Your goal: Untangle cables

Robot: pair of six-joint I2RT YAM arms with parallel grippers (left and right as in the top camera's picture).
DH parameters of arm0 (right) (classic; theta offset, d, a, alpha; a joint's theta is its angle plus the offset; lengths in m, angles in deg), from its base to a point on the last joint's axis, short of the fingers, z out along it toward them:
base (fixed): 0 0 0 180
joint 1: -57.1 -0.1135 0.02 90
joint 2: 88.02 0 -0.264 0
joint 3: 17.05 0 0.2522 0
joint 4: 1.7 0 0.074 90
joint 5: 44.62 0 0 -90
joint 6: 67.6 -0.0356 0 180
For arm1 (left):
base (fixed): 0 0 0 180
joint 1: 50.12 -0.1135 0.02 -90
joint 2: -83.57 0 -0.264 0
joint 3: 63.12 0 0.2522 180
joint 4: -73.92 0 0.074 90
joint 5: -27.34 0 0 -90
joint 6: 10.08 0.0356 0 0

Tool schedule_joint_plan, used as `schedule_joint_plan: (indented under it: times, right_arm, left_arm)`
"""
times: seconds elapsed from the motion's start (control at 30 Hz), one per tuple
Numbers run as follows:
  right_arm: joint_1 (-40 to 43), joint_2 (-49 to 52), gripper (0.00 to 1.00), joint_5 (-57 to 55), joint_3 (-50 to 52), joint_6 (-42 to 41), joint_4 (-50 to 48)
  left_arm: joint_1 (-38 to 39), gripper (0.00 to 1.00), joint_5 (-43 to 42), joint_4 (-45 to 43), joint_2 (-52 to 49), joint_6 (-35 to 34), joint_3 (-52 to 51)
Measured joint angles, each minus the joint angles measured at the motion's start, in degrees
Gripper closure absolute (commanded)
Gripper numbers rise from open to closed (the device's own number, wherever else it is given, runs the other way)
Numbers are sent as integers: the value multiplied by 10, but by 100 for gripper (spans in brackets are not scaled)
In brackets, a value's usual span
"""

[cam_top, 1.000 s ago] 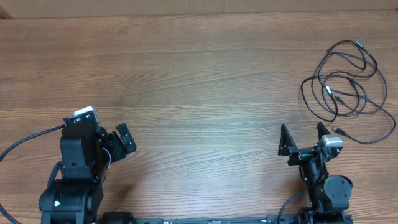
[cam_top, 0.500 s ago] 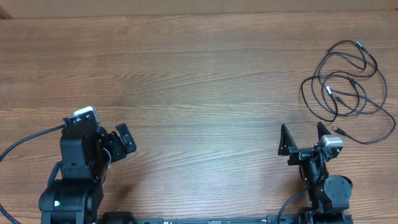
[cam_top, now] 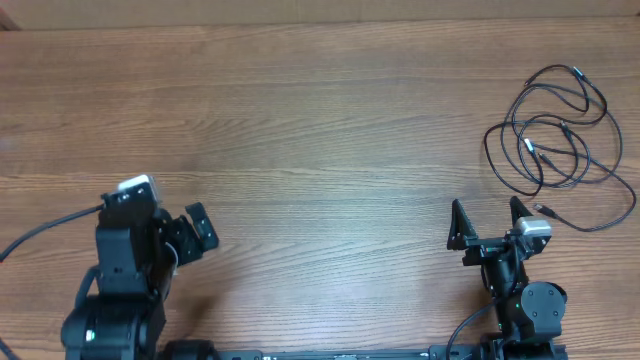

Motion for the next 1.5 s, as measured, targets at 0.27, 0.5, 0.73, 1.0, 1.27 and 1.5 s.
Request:
schedule_joint_plan:
  times: [0.27,0.5,0.73,1.0,1.27,1.5]
  right_arm:
    - [0,0,0,0,0,0,0]
    - [0,0,0,0,0,0,0]
    - [0,0,0,0,0,0,0]
    - [0,0,0,0,0,0,0]
    - [0,0,0,0,0,0,0]
    - [0,0,0,0,0,0,0]
  left_arm:
    - [0,0,-10,-104,129,0,-113]
    - [0,1,-43,-344,305,0,-332]
    - [0,0,-55,-519,394,0,-450]
    - [0,0,-58,-646,402,41,-521]
    - [0,0,-79,-533,402,116,-522]
    - [0,0,-86,-530,402,147,-522]
